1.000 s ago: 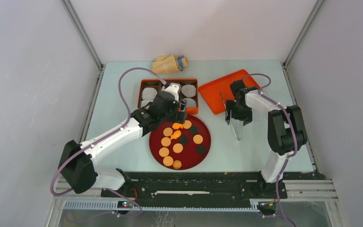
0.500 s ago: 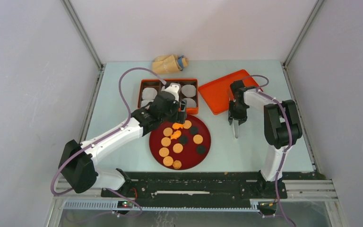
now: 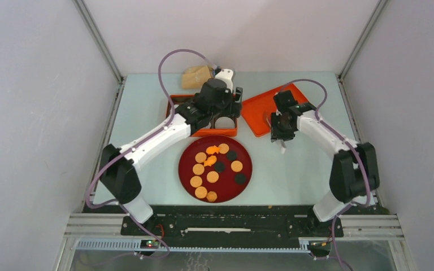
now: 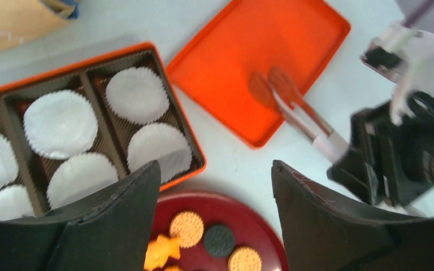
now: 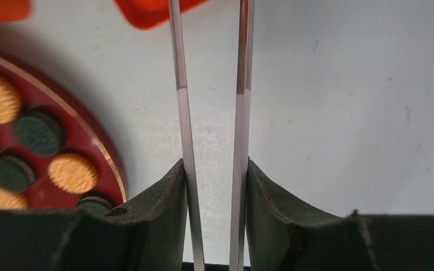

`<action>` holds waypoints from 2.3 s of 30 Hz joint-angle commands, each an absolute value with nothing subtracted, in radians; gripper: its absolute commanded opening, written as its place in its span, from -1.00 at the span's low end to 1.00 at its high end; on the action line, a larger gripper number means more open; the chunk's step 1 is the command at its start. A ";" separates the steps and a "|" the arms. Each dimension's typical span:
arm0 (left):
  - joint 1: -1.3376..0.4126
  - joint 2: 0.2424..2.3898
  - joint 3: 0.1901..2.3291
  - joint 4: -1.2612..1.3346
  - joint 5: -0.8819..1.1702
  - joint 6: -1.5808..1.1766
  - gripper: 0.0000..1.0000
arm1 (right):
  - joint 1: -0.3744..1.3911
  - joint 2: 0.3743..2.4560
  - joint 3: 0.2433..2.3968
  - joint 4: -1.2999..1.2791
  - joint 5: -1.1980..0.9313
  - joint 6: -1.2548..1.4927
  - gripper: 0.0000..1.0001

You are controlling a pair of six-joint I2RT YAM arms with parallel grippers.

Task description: Pack the cookies

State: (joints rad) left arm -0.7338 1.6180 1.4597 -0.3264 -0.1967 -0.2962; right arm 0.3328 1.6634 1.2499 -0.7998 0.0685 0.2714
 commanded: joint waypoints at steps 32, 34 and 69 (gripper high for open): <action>-0.689 1.161 1.114 -0.342 -0.328 -0.363 0.53 | 0.881 1.315 1.253 -0.949 0.178 0.284 -0.36; -0.689 1.143 1.104 -0.342 -0.329 -0.366 0.53 | 0.901 1.316 1.232 -0.944 0.177 0.299 -0.34; -0.689 1.140 1.109 -0.351 -0.343 -0.365 0.54 | 0.965 1.368 1.264 -0.966 0.244 0.339 -0.50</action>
